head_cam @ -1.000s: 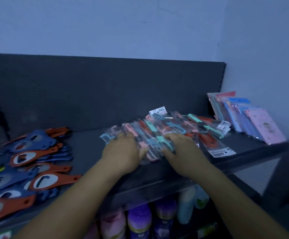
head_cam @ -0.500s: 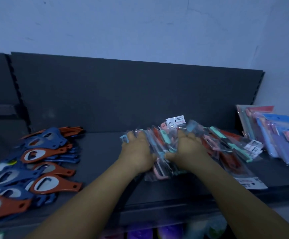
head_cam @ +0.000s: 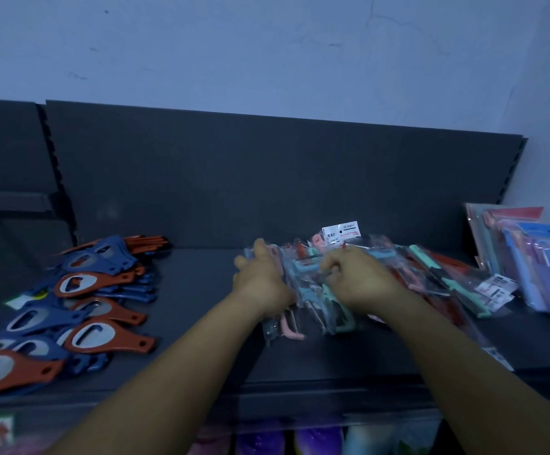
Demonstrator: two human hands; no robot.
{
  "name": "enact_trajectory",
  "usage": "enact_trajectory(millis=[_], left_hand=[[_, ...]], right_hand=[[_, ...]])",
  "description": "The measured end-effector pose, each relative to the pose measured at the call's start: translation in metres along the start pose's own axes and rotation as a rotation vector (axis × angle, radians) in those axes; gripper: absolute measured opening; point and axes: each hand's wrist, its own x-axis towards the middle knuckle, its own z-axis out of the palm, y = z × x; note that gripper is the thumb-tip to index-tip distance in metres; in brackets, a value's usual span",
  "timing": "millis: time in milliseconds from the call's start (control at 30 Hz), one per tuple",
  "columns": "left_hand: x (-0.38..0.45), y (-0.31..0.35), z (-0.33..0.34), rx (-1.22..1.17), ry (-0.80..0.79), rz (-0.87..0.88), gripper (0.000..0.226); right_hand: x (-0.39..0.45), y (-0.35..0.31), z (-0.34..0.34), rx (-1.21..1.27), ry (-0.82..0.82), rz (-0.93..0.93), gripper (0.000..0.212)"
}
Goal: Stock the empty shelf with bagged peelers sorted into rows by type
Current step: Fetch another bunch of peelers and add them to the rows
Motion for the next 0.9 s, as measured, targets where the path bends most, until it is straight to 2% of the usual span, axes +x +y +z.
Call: enact_trajectory(millis=[67,133,200,267,367,500,633,767,867,900], left_hand=[[0.001,0.001,-0.001,-0.007,0.002,-0.023,0.107],[0.003,0.001,0.001,-0.009,0.004,-0.040,0.110],[0.004,-0.001,0.002,-0.004,0.015,-0.048,0.111],[0.005,-0.002,0.001,-0.020,0.044,-0.045,0.108],[0.003,-0.002,-0.003,-0.056,0.088,-0.024,0.102],[-0.003,-0.002,-0.007,-0.085,0.129,0.004,0.099],[-0.007,-0.005,-0.011,-0.102,0.142,0.022,0.096],[-0.014,-0.009,-0.015,-0.136,0.145,0.043,0.093],[-0.018,-0.010,-0.017,-0.153,0.141,0.062,0.090],[-0.019,-0.011,-0.017,-0.157,0.138,0.066,0.089]], right_hand=[[0.008,0.010,-0.002,-0.064,0.029,0.044,0.053],[0.016,0.022,0.000,-0.217,-0.033,0.071,0.068],[0.020,0.029,0.003,-0.340,-0.058,0.072,0.061],[0.020,0.031,0.004,-0.410,0.020,0.048,0.043],[0.016,0.021,-0.004,-0.276,0.078,0.081,0.018],[0.004,-0.007,-0.002,-0.092,-0.073,0.147,0.037],[-0.006,-0.028,0.004,-0.056,-0.213,0.214,0.034],[-0.008,-0.042,0.008,0.011,-0.245,0.235,0.036],[-0.009,-0.051,0.016,-0.058,-0.202,0.229,0.057],[-0.009,-0.053,0.018,-0.076,-0.192,0.232,0.057]])
